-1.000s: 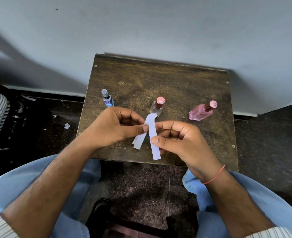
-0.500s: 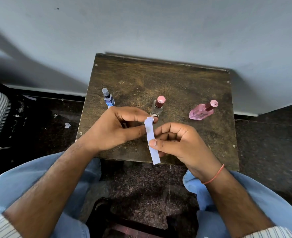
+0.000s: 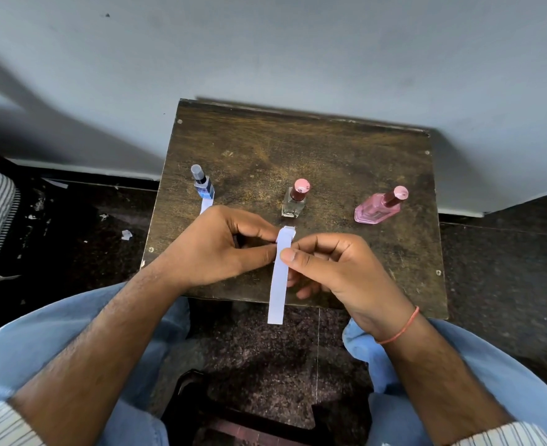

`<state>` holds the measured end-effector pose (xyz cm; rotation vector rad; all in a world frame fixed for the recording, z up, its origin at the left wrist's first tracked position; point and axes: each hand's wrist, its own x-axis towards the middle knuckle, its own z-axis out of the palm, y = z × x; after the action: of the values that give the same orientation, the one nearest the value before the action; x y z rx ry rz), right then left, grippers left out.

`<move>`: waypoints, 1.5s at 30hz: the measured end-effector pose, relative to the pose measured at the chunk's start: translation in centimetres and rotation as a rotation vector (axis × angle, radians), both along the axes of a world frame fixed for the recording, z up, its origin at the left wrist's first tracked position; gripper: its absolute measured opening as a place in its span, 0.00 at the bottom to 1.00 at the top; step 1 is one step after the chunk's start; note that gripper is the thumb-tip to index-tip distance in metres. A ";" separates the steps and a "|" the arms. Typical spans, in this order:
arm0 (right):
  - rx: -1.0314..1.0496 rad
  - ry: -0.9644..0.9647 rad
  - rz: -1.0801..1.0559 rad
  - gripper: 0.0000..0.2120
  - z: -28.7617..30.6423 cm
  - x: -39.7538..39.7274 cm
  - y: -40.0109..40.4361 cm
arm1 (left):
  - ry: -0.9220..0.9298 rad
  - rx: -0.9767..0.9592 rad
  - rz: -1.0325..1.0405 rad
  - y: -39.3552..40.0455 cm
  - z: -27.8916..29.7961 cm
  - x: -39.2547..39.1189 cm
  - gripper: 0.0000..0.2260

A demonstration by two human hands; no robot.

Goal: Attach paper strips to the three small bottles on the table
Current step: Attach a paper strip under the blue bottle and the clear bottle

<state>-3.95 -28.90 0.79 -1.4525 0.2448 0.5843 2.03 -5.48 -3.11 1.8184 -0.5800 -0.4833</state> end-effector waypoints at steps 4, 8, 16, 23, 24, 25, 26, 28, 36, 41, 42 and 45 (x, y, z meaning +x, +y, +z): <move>0.039 0.006 0.000 0.04 0.2 0.1 0.2 | -0.011 -0.041 0.029 -0.1 0.4 -0.3 0.12; 0.097 0.063 -0.025 0.11 0.3 0.4 0.3 | -0.151 -0.058 0.018 -0.2 0.5 -0.3 0.16; 0.158 0.110 -0.063 0.14 0.7 0.7 0.5 | -0.283 -0.012 0.043 0.1 0.7 -0.2 0.11; 0.099 0.131 -0.089 0.13 1.4 0.8 0.9 | -0.316 0.032 0.067 -0.1 1.2 -0.3 0.10; 0.093 0.134 -0.085 0.12 1.5 0.8 0.9 | -0.307 0.022 0.072 -0.1 1.3 -0.3 0.11; 0.087 0.136 -0.081 0.13 1.6 0.8 1.0 | -0.296 0.012 0.080 -0.1 1.3 -0.3 0.12; 0.079 0.139 -0.079 0.15 1.6 0.8 1.0 | -0.287 0.002 0.086 0.0 1.3 -0.3 0.13; 0.064 0.149 -0.074 0.17 1.6 0.8 1.1 | -0.287 -0.017 0.080 0.1 1.4 -0.2 0.14; 0.087 0.178 -0.086 0.07 1.8 0.9 1.4 | -0.342 -0.034 0.073 -0.1 1.4 -0.1 0.09; 0.169 0.209 -0.087 0.08 2.1 1.0 1.7 | -0.355 0.017 0.136 0.0 1.8 -0.2 0.08; 0.195 0.219 -0.086 0.08 2.1 1.0 1.7 | -0.349 0.020 0.145 0.1 1.8 -0.2 0.08; 0.257 0.248 -0.090 0.06 2.4 1.0 1.7 | -0.359 0.021 0.171 0.1 2.2 -0.3 0.08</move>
<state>-2.95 -27.16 3.15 -1.1149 0.4126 0.6960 1.76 -5.42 -0.90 1.9697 -0.6550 -0.0454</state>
